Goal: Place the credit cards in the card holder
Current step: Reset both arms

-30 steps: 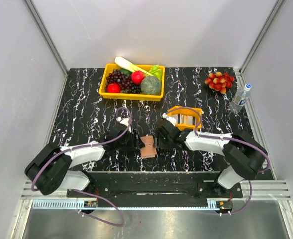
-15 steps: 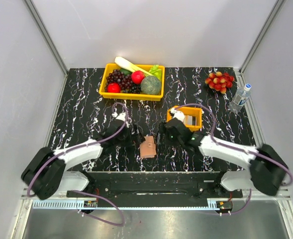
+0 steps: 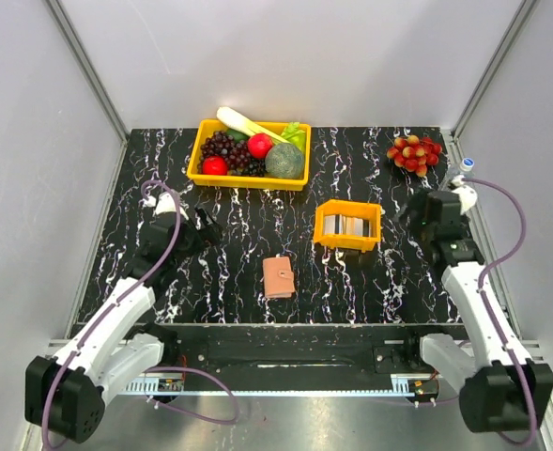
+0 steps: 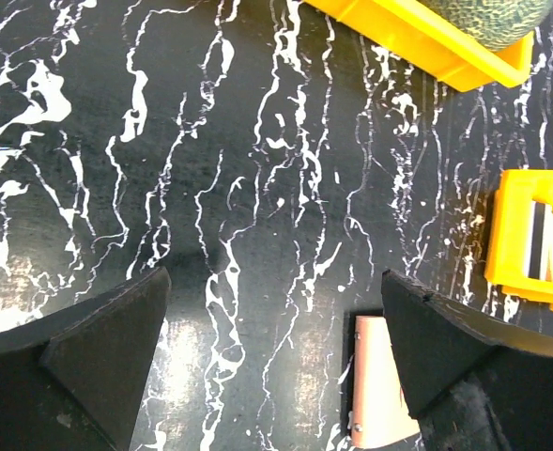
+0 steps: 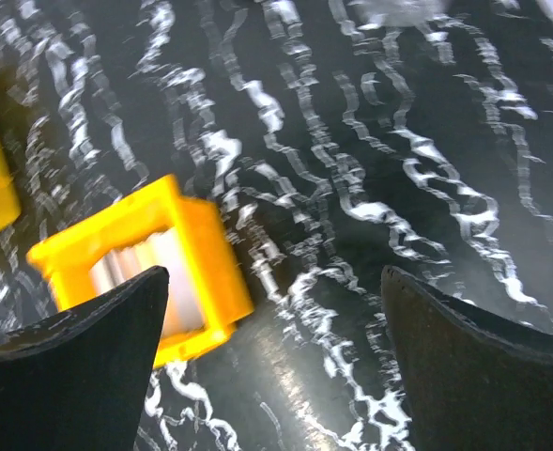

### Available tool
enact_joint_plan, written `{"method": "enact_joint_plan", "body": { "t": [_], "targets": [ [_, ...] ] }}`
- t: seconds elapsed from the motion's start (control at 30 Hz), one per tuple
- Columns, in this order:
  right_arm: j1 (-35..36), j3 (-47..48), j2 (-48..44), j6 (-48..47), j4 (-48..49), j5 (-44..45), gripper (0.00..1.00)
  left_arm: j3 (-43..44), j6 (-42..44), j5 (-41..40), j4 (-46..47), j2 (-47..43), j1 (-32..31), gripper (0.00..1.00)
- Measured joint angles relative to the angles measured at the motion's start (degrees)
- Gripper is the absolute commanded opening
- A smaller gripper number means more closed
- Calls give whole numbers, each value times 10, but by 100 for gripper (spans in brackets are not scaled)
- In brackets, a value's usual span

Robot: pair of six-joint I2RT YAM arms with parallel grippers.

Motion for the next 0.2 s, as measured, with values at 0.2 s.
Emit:
{"method": "enact_joint_plan", "body": {
  "t": [0.2],
  "targets": [
    [-98,12,46,-6,-3,-20,99,1,3,-24,-7,24,15,99]
  ]
}}
